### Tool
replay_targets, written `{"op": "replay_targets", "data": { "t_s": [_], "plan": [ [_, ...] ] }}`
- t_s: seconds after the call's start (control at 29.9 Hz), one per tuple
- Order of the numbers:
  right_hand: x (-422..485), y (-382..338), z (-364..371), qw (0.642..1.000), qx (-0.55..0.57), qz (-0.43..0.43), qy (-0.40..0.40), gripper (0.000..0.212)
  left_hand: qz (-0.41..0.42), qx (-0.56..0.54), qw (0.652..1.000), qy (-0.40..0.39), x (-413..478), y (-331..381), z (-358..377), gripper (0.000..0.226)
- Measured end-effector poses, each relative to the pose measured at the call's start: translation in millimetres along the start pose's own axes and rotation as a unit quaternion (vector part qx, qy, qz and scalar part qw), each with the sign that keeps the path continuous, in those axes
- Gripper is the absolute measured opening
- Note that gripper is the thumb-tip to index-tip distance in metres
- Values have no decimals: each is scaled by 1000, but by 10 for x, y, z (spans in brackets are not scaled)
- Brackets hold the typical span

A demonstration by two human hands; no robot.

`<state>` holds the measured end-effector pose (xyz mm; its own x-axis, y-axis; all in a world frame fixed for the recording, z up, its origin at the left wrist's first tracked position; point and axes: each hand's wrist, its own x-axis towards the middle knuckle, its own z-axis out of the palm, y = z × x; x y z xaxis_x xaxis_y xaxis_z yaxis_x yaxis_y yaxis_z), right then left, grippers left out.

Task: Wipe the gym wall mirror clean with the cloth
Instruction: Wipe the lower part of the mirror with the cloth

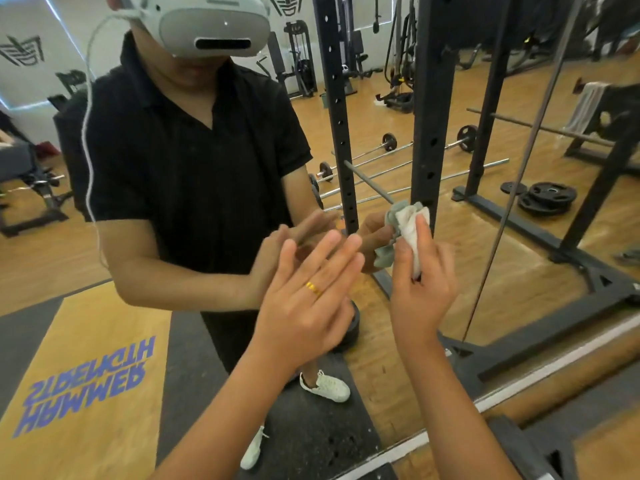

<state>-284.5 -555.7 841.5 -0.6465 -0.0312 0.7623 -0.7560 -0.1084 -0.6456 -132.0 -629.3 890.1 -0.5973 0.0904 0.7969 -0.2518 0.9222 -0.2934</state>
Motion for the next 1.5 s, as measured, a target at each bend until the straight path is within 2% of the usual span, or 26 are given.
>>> {"op": "replay_targets", "data": {
  "t_s": [0.07,0.1,0.2,0.27,0.33,0.4,0.5,0.57,0.67,0.77,0.84,0.94,1.04,1.24,1.27,1.4,1.5],
  "plan": [
    [117,217,-132,997,-55,-49,-13,38,-8,48,999,-16,42,40,143,40],
    [227,342,-211,997,-71,-27,0,39,-9,71,997,-17,38,48,183,38],
    [562,549,-380,989,-64,123,54,43,-1,84,996,-15,23,34,208,34],
    [537,514,-332,987,-46,133,73,42,-2,86,996,-7,22,30,221,33],
    [331,361,-183,994,1,95,58,41,-10,83,997,4,22,43,233,31],
    [132,249,-88,999,14,17,26,38,-9,75,997,13,32,45,233,30],
    [181,384,-111,995,-30,-92,-3,35,-10,73,997,9,39,42,216,29],
    [283,474,-149,991,-59,-120,5,33,-10,72,997,10,49,43,213,29],
    [302,476,-148,996,-49,-73,26,35,-23,39,999,8,46,72,163,31],
    [277,461,-147,995,-10,56,77,40,-29,-3,999,-21,-81,128,115,36],
    [137,509,-157,991,-8,99,92,41,-17,10,999,-47,-262,130,143,37],
    [-194,598,-184,992,-14,110,55,43,16,73,995,-66,-486,66,258,43],
    [-162,623,-236,995,-11,98,34,45,17,84,995,-41,-541,45,361,45],
    [-26,690,-150,995,-29,79,61,42,22,90,995,-36,-573,33,392,42],
    [-106,795,-142,992,-45,94,70,40,20,93,995,-34,-568,37,390,41],
    [-384,1128,-259,962,-52,248,106,39,22,89,995,-31,-554,50,380,40],
    [-373,1070,-258,960,-51,253,111,42,23,90,995,-31,-571,39,395,41]
  ]
}}
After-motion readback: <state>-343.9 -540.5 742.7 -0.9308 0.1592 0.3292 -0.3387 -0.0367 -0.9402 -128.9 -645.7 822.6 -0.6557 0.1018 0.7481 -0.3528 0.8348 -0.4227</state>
